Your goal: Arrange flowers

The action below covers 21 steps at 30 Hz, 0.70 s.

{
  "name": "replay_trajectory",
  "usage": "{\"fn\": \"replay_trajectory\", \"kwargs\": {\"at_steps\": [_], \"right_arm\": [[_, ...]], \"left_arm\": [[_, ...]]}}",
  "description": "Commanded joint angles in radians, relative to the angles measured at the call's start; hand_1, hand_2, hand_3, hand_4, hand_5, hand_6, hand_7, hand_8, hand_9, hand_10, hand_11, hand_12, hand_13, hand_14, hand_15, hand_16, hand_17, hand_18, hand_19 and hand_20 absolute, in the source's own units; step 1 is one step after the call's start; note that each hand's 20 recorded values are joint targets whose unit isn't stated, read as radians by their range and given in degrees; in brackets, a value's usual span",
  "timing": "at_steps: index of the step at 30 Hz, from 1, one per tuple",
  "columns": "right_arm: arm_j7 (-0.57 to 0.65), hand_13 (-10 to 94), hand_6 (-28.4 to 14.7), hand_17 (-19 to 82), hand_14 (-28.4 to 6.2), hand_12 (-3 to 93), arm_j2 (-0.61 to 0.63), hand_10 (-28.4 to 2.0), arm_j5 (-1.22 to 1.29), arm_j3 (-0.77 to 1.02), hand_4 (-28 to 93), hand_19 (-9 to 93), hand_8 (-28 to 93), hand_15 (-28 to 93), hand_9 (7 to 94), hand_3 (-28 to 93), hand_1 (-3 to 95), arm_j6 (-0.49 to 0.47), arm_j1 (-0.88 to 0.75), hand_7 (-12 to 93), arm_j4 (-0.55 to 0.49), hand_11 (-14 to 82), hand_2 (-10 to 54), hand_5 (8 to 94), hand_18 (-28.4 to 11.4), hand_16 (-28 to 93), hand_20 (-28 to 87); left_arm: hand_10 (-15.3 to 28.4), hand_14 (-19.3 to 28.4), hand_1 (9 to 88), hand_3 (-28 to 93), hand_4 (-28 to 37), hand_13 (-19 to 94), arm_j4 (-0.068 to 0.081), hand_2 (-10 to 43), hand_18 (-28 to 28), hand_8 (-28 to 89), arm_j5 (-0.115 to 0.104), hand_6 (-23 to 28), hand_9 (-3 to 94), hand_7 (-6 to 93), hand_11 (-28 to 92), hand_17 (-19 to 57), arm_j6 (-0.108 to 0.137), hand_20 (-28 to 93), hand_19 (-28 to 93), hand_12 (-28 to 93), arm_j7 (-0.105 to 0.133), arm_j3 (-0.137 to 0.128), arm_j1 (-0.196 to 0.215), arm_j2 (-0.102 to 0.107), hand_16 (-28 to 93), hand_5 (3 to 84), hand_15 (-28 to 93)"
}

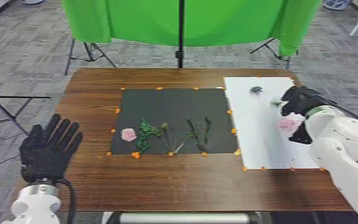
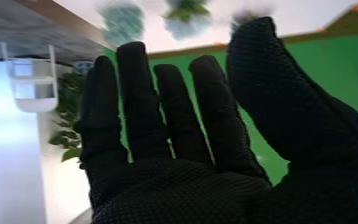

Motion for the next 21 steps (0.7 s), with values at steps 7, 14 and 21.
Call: {"fn": "replay_trajectory", "kwargs": {"at_steps": [7, 14, 21], "right_arm": [[0.056, 47, -3.8, 23, -14.6, 16.8, -0.031, -14.4, -0.025, -0.019, -28, 80, -11, 51, 52.3, 78, 51.9, 0.029, -0.050, 14, 0.075, 12.7, -9.5, 54.4, -22.5, 19, 41], [0.086, 57, -2.8, 28, -11.1, 44.7, -0.028, -11.9, -0.052, -0.046, -28, 82, 3, 57, 71.2, 68, 63.9, 0.183, -0.054, 38, 0.100, 19.8, -9.5, 63.4, -20.5, 38, 43], [0.055, 61, -2.1, 29, -10.0, 49.7, -0.023, -10.6, -0.005, -0.056, -28, 83, 7, 58, 74.2, 70, 65.1, 0.208, -0.029, 43, -0.009, 24.0, -9.5, 64.4, -20.8, 42, 45]], "left_arm": [[13.5, 13.4, 25.7, 76, -28.3, 26, 0.012, 15.6, 12.6, -9, 0.006, 7.6, 33.5, 12.2, 17, -4.7, -0.001, 16, 27, 10, -0.026, 0.006, -0.003, -0.008, -4, 41.6, 29], [13.5, 13.5, 25.7, 77, -28.3, 26, 0.012, 15.7, 12.6, -9, -0.005, 7.7, 33.8, 12.4, 17, -4.7, -0.003, 16, 27, 10, -0.016, 0.008, 0.000, -0.004, -4, 42.1, 29], [13.5, 13.4, 25.7, 77, -28.3, 26, 0.004, 15.7, 12.6, -9, -0.008, 8.0, 33.9, 13.2, 17, -4.7, -0.007, 16, 27, 10, -0.014, 0.004, 0.013, -0.008, -4, 43.0, 29]]}}
